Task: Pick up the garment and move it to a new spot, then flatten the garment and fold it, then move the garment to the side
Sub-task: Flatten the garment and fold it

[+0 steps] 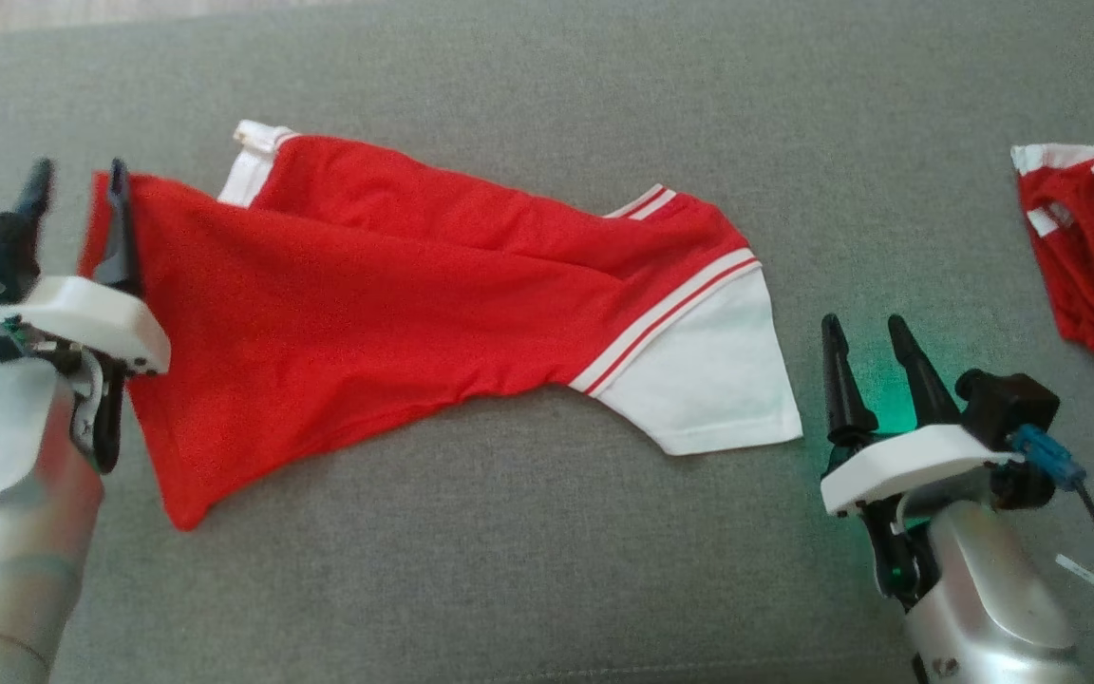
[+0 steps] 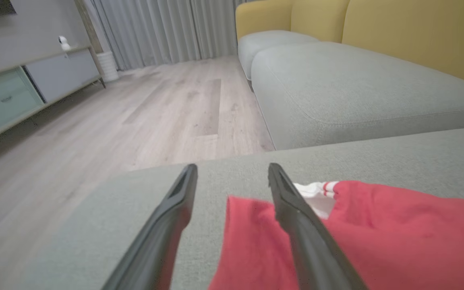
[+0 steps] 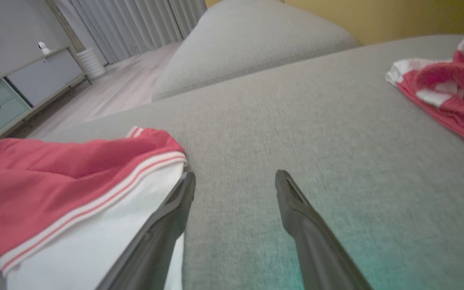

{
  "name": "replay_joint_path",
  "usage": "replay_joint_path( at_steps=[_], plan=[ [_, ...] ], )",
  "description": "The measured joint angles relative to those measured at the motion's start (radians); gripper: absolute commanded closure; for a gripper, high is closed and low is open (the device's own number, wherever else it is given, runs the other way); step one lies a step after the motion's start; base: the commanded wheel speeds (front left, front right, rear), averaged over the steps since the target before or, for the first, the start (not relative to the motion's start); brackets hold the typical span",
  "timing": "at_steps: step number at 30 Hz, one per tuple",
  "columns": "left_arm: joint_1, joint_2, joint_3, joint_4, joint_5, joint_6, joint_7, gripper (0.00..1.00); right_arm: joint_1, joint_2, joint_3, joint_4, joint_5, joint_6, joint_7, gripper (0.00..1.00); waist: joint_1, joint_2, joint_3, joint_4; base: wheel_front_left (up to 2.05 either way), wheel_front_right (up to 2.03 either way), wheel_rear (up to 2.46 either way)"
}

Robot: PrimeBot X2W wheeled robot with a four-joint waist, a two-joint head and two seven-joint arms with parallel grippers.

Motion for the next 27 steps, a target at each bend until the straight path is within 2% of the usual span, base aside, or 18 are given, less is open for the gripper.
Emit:
replay_joint_path(
  at_steps=[6, 10, 13, 18, 23, 27],
  plan=[
    [0.123, -0.012, 0.087, -0.135, 0.087, 0.103, -0.002, 0.0, 0.022, 0.0, 0.004, -0.099, 0.01, 0.0, 0.0, 0.0, 0.0, 0.0, -0.058, 0.017, 0.0, 0.0, 0.0],
    [0.286, -0.081, 0.155, -0.239, 0.114, 0.123, -0.002, 0.0, 0.07, 0.0, 0.004, -0.116, 0.008, 0.0, 0.0, 0.0, -0.0001, 0.0, -0.108, 0.032, 0.0, 0.0, 0.0],
    [0.408, -0.139, 0.184, -0.285, 0.146, 0.123, -0.002, 0.0, 0.107, 0.0, 0.016, -0.116, 0.0, 0.0, 0.0, 0.0, -0.0001, 0.0, -0.149, 0.043, 0.0, 0.0, 0.0],
    [0.576, -0.202, 0.255, -0.328, 0.181, 0.113, -0.002, 0.0, 0.145, 0.0, 0.03, -0.11, -0.001, 0.0, 0.0, 0.0, -0.0002, 0.0, -0.215, 0.061, 0.0, 0.0, 0.0],
    [0.698, -0.252, 0.313, -0.368, 0.245, 0.077, -0.002, 0.0, 0.174, 0.001, 0.034, -0.102, -0.012, 0.0, 0.0, 0.0, -0.0002, 0.0, -0.268, 0.08, 0.0, 0.0, 0.0],
    [0.744, -0.266, 0.374, -0.396, 0.275, 0.057, -0.002, 0.0, 0.198, 0.001, 0.035, -0.102, -0.014, 0.0, 0.0, 0.0, -0.0001, 0.0, -0.29, 0.083, 0.0, 0.0, 0.0]
  ],
)
